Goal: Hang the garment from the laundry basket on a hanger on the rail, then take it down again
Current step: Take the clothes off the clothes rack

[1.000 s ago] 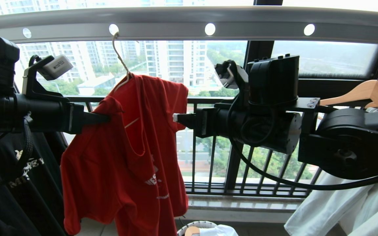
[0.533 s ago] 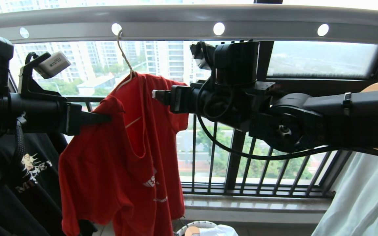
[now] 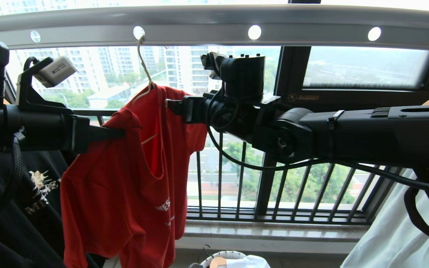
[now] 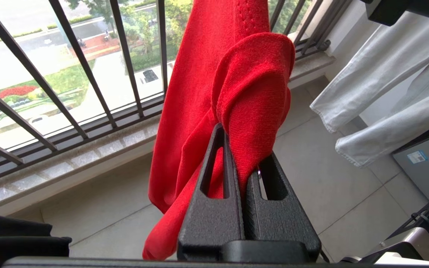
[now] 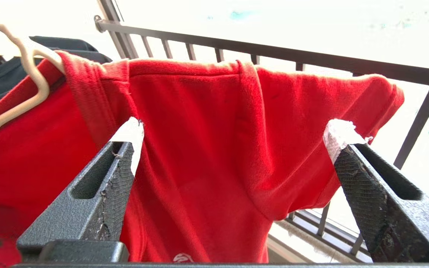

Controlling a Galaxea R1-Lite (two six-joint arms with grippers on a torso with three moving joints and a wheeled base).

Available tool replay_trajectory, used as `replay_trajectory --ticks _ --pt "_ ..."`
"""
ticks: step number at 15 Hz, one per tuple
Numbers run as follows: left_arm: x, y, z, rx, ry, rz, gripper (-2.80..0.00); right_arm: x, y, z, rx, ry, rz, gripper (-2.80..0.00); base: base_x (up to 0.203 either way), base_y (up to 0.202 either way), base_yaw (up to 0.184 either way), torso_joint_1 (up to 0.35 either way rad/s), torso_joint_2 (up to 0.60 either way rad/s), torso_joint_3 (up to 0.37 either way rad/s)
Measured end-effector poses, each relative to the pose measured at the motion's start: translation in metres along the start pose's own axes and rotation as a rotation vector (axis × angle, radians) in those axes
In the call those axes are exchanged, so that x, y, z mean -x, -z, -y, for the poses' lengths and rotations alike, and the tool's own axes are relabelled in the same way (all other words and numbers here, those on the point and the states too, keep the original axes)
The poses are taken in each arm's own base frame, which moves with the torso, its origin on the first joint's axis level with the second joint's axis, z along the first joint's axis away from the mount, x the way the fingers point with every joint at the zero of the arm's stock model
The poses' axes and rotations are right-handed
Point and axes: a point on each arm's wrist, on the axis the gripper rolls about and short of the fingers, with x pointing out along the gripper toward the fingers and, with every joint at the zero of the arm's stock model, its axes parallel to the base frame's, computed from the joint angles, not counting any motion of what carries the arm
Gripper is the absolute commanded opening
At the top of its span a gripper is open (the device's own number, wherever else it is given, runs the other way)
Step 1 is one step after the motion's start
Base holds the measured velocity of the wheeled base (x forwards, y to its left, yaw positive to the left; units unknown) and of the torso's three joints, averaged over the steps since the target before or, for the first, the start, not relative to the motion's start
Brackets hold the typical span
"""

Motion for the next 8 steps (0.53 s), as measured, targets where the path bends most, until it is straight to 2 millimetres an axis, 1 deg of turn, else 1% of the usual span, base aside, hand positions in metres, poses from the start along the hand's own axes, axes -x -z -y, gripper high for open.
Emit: replay_trajectory --ticks 2,4,8 --pt "0.0 0.0 0.0 -0.001 0.0 0.002 -2.8 -0.003 0.002 0.001 0.002 0.006 -0.018 0.0 0.0 0.0 0.0 0.0 0.0 0.0" --pt "0.0 0.0 0.0 0.0 -0.001 0.001 -2.8 -0.001 0.002 -0.002 0.002 0.006 -0.028 0.0 0.0 0.0 0.0 0.0 0.0 0.0" --pt "-0.001 0.0 -0.001 0.001 0.0 0.0 -2.8 0.01 0.003 -0.023 0.006 -0.007 -0.041 0.0 0.0 0.0 0.0 0.0 0.0 0.0"
